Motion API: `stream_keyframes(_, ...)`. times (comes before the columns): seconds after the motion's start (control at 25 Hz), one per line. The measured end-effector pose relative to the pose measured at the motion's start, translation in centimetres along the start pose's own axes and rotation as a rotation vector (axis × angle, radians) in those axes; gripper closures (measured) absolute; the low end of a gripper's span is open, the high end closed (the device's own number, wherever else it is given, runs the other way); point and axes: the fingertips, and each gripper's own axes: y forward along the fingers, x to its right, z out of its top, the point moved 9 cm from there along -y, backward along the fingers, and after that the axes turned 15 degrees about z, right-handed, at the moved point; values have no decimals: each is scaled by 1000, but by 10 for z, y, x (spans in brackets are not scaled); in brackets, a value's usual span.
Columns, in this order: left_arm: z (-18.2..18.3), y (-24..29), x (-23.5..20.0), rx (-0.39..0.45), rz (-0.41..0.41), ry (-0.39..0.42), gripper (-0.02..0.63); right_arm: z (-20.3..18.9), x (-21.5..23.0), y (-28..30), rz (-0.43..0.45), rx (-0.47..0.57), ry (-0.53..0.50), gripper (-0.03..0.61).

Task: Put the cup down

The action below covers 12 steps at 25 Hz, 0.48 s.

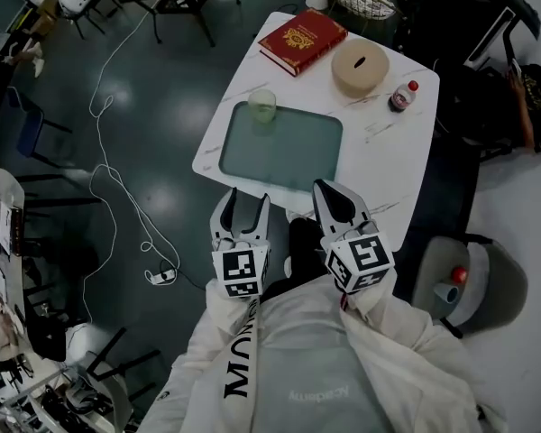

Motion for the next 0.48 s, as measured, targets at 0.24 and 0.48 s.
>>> stream_keyframes(0.24,2,-37,2,58,21,-10,427,2,-26,-26,2,41,-30,574)
stream_keyframes(0.48,1,-75,2,106,58,-39,551,1,-51,-48,19,48,-57,574)
